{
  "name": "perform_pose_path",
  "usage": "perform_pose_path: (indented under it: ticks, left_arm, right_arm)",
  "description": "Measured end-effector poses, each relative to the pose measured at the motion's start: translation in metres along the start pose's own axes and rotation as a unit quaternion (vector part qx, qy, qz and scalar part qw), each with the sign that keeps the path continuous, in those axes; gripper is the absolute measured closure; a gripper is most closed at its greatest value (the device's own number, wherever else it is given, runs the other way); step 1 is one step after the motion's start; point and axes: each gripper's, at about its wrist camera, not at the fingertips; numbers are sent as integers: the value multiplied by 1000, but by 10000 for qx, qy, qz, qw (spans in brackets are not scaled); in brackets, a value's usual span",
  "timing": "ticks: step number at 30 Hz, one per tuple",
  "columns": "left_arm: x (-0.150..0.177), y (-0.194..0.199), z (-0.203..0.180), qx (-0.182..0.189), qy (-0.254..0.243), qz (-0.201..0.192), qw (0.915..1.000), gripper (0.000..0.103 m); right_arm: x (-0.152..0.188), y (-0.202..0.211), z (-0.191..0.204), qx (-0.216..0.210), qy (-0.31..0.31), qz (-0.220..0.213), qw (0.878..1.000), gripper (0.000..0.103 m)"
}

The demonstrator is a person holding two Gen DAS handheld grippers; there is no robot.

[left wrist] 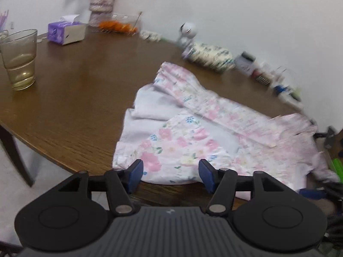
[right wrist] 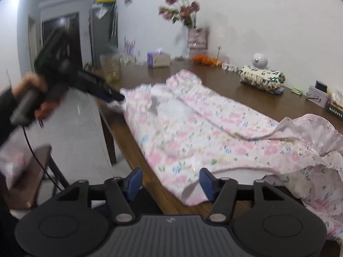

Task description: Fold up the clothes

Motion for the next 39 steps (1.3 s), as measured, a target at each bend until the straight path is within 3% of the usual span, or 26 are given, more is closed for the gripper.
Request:
perform_pose_path:
  ticks: [2,3,5,8,11,14,18,23,29,31,32,33,34,36,38,39]
  left_arm:
    - [5,5,-6,302,-292,-148,9990,24]
    - [8,7,-9,453,-437,-222,9978,24]
    - [13,9,-16,715,-755,-323,9941,24]
    - [20,-3,-32,873,-1359,-188,9867,28]
    - [23,-10,-35,964,-1791,5,9791,51]
    - [26,-17,-38,1052,-2220,197,9692,65]
    - [29,-26,-41,1167,-2738,411,9538,91]
    - [5,-28,-34,1326,-2877,209,9483,99]
    - [-39,-68,-29,992,-3019,-73,9481,99]
    - [-53,-75,-25,704,-2891,-205,9545,99]
    - [-60,-75,-22,609,-2775,-273,9584,97]
    - [-65,-69,-16,608,-2589,-313,9635,91]
    - [-68,-61,-10,637,-2407,-308,9680,83]
    - [-65,-42,-6,750,-2277,-367,9701,47]
    - [-48,-24,-10,1074,-2370,-356,9649,36]
    - [-38,-21,-15,1214,-2471,-245,9610,30]
  right_arm:
    - [4,-2,-2,51,-6,-11,10000,63]
    - [5,-1,-6,39,-76,-41,10000,68]
    - [8,1,-11,27,-204,-97,9997,90]
    - [11,6,-16,-92,-348,-94,9993,101]
    - [15,11,-19,-274,-473,-68,9985,102]
    - [18,17,-23,-457,-637,-53,9969,102]
    - [14,18,-36,-743,-922,-160,9928,103]
    - [-1,23,-58,-912,-1196,-459,9875,103]
    - [-30,3,-93,-106,-1498,-520,9873,103]
    - [-38,-12,-104,366,-1671,-429,9843,102]
    - [-42,-21,-110,608,-1756,-381,9818,97]
    - [-44,-28,-114,763,-1826,-279,9798,95]
    - [-45,-32,-116,832,-1824,-173,9795,93]
    - [-45,-33,-116,962,-1748,-169,9798,85]
    - [-42,-25,-115,855,-1790,-314,9796,68]
    - [-41,-21,-115,694,-1807,-392,9803,66]
Point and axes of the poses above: each gripper's, at about its wrist camera, not at the fingertips, and y roughly against the way its jaws point, z to its left, x to its underside, and after that the axes turned 1 degree about z, right-handed
